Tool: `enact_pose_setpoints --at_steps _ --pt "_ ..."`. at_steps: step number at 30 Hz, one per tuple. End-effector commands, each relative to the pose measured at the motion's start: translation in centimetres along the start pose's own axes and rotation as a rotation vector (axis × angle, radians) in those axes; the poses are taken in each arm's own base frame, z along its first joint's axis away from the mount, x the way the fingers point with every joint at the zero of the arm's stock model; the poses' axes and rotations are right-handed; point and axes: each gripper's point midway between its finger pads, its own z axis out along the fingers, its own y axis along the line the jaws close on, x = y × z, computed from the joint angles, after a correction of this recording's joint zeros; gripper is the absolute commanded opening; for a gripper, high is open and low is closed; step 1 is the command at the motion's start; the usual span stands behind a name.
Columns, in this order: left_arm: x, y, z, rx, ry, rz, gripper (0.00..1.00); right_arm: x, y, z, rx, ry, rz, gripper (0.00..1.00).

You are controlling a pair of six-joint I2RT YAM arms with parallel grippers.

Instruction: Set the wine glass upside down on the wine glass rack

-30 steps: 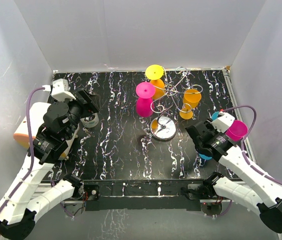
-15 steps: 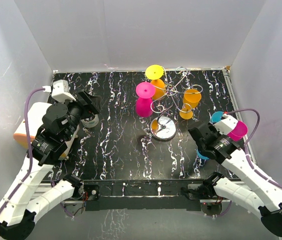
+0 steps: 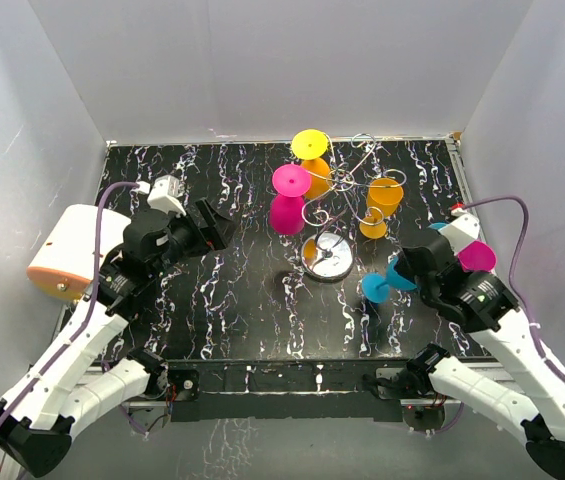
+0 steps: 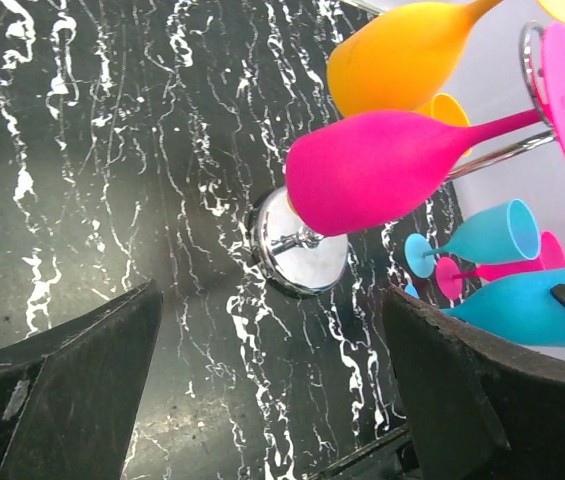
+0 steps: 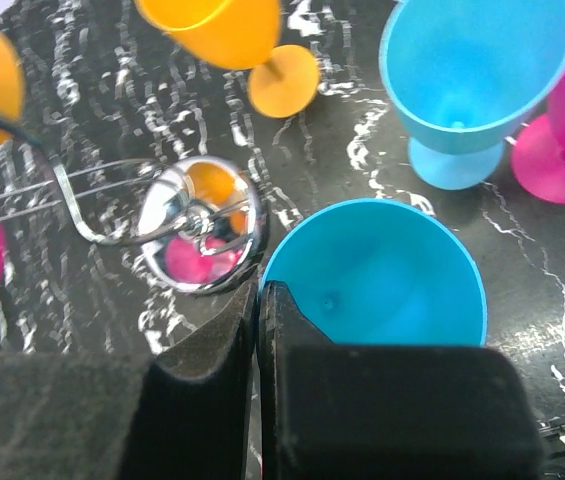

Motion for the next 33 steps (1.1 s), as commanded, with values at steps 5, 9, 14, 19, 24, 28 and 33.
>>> enact_pose_setpoints --at_steps 5,9,14,19,24,28,33 --pt "-1.3 -2.1 -0.4 0.087 -0.03 -0.027 0.9 -4.1 8.2 -6.7 -0.526 -0.024 -0.124 0.0" --pt "-1.6 -2.0 -0.4 0.075 -0.04 -0.036 0.9 -4.0 11.0 -9.7 -0.75 -0.019 -0.217 0.0" --pt "-2.1 -1.8 -0.9 0.049 -0.054 -0.063 0.89 -4.1 14.2 -13.4 -1.008 -0.026 -0.29 0.0" --pt "-3.0 -2.5 -2.0 0.061 -0.068 -0.114 0.89 -4.7 16.9 -17.3 -1.241 -0.047 -0.326 0.0" --pt "-5.3 -3.8 -4.2 0.093 -0.132 -0.132 0.89 -5.1 19.0 -19.4 -1.389 -0.055 -0.35 0.0" --pt "-7.3 -3.9 -6.1 0.087 -0.206 -0.139 0.89 -5.4 20.6 -19.5 -1.432 -0.06 -0.365 0.0" --pt "-9.0 -4.8 -8.5 0.118 -0.254 -0.195 0.89 -7.1 23.0 -20.6 -1.516 -0.114 -0.359 0.0"
